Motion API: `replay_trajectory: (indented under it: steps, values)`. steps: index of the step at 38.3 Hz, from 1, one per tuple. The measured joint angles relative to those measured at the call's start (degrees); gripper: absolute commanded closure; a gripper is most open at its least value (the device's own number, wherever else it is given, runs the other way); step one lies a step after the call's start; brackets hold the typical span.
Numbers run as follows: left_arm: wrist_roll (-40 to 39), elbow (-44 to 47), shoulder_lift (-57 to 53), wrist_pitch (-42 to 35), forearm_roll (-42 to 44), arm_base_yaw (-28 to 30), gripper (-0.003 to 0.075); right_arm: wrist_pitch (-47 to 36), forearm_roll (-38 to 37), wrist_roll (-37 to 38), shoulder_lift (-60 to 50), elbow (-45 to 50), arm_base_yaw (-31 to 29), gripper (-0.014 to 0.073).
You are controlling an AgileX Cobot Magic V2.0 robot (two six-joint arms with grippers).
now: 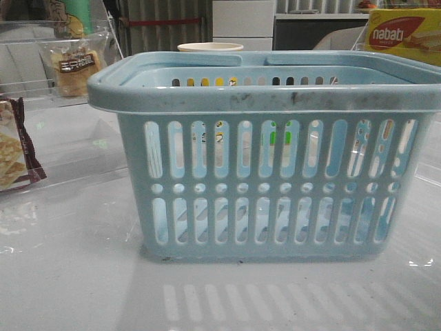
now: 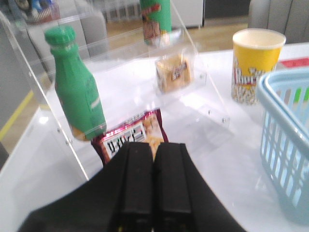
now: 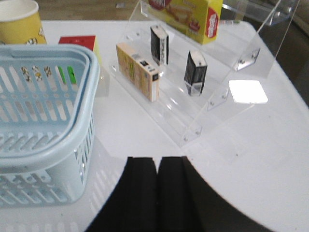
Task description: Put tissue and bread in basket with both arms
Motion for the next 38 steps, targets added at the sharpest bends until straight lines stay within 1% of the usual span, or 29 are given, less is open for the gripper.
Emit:
replay_trajectory:
  steps: [12,14,15,16,17,18,20,21,23,24,26,27,31,38]
  values:
    - [0.0,3.8,0.81,0.39,-0.74,0.0,0.0629,1.86,0.0,0.0,1.35,4.13,0.0,0.0533]
    - [0.0,4.31,0.81,0.39,-0.83,0.0,0.0619,1.96,0.0,0.0,1.35,4.43,0.0,0.052]
    - [0.0,4.44,0.81,0.39,-0.87,0.0,0.0606,1.96,0.0,0.0,1.35,4.56,0.0,0.0496]
    - [0.0,4.71,0.81,0.39,-0.87,0.0,0.0585,1.99,-0.14,0.0,1.35,4.65,0.0,0.046]
    - [0.0,4.72,0.92,0.49,-0.87,0.0,0.0545,2.09,-0.14,0.0,1.35,4.65,0.0,0.0437]
    - [0.0,4.83,0.91,0.49,-0.87,0.0,0.0492,2.09,-0.18,0.0,1.35,4.65,0.0,0.0366]
    - [0.0,4.83,1.02,0.63,-0.87,0.0,0.0393,2.09,-0.27,0.0,1.35,4.65,0.0,0.027]
    - [0.0,4.83,1.02,0.75,-0.87,0.0,0.0322,2.09,-0.31,0.0,1.35,4.65,0.0,0.0207]
    - [0.0,4.83,1.14,0.75,-0.87,0.0,0.0212,2.09,-0.46,0.0,1.35,4.65,0.0,0.0115]
    - [0.0,4.83,1.27,0.75,-0.87,0.0,0.0166,2.09,-0.57,0.0,1.35,4.65,0.0,0.0086]
    - [0.0,4.83,1.49,0.75,-0.96,0.0,0.0125,2.09,-0.8,0.0,1.35,4.65,0.0,0.0044]
    - [0.0,4.83,1.63,0.75,-0.96,0.0,0.0114,2.09,-0.81,0.0,1.35,4.65,0.0,0.0036]
    - [0.0,4.83,1.73,0.75,-0.96,0.0,0.0129,2.11,-1.04,0.0,1.59,4.65,0.0,0.0041]
    - [0.0,4.83,1.73,0.75,-0.96,0.0,0.0176,2.01,-2.54,0.0,5.92,4.39,0.0,0.0041]
